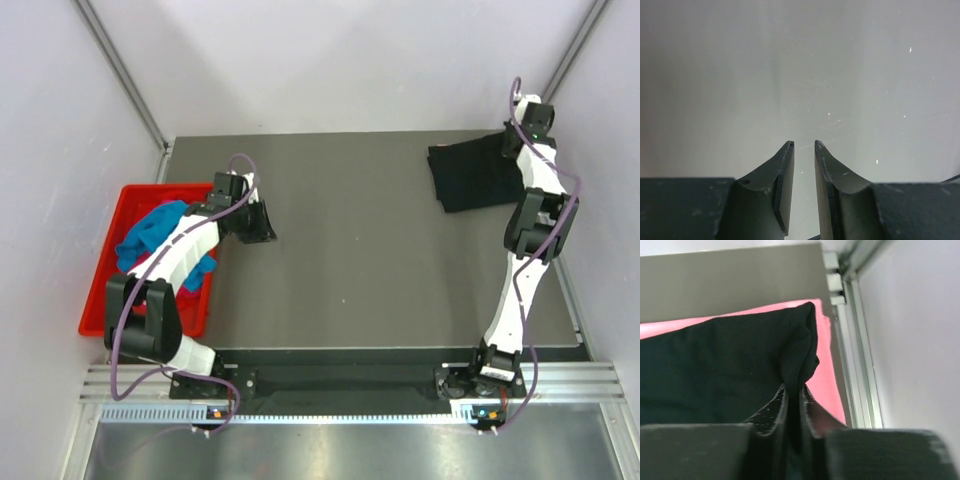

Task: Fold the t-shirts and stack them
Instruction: Neatly place the folded tshirt to the corner

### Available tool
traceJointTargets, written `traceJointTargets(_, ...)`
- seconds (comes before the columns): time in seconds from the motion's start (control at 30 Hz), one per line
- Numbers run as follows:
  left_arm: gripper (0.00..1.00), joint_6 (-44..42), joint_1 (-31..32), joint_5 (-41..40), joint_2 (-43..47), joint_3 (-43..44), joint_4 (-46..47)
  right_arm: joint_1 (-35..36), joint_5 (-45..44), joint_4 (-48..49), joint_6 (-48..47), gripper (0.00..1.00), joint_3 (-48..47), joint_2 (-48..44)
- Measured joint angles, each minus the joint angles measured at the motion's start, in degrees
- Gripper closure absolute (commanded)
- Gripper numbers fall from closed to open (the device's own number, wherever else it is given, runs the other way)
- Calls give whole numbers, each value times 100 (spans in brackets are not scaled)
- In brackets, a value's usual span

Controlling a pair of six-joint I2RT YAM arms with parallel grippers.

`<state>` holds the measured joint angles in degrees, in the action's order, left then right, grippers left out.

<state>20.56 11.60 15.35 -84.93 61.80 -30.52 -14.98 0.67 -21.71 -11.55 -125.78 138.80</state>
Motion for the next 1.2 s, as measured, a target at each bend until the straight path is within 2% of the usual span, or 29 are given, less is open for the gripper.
traceJointTargets(0.07,72,0,0,0,0,0,4,-101,0,138,181,72,0,138)
traceJointTargets(0.1,72,0,0,-2,0,0,4,-136,-7,199,264,49,0,177)
traceJointTargets(0.13,72,0,0,-2,0,0,0,-166,-15,273,354,44,0,201)
traceJointTargets(0.2,72,0,0,-2,0,0,4,-208,-24,389,437,42,24,210)
traceJointTargets(0.3,72,0,-4,2,0,0,2,-238,-26,723,535,34,243,149)
traceJointTargets(0.37,72,0,-4,0,2,0,2,-240,-2,787,643,19,518,20)
traceJointTargets(0.47,72,0,-4,20,20,0,2,-208,83,658,863,10,914,-302)
traceJointTargets(0.5,71,2,-4,28,42,0,2,-184,107,579,940,1,994,-428)
traceJointTargets(0.63,69,26,-11,155,326,4,13,-22,142,304,1333,0,1633,-1572)
traceJointTargets(0.83,62,337,-31,660,1213,37,448,448,778,-297,2140,0,2544,-4026)
traceJointTargets(0.87,56,396,-33,776,1316,74,531,522,920,-365,2256,0,2811,-4470)
traceJointTargets(0.97,51,621,-44,1054,1502,214,745,811,1434,-518,2553,0,3816,-5805)
traceJointTargets(1.0,38,693,-50,1123,1543,256,811,935,1556,-525,2640,0,4192,-6207)
traceJointTargets(1.03,31,743,-59,1211,1578,284,879,1045,1665,-584,2702,0,4533,-6575)
traceJointTargets(1.07,19,824,-70,1283,1613,299,951,1139,1770,-649,2765,0,4857,-6878)
traceJointTargets(1.1,1,907,-79,1351,1639,304,1003,1239,1921,-697,2846,0,5215,-7197)
traceJointTargets(1.2,1,1036,-96,1491,1674,308,1036,1338,2275,-920,2983,0,5925,-7779)
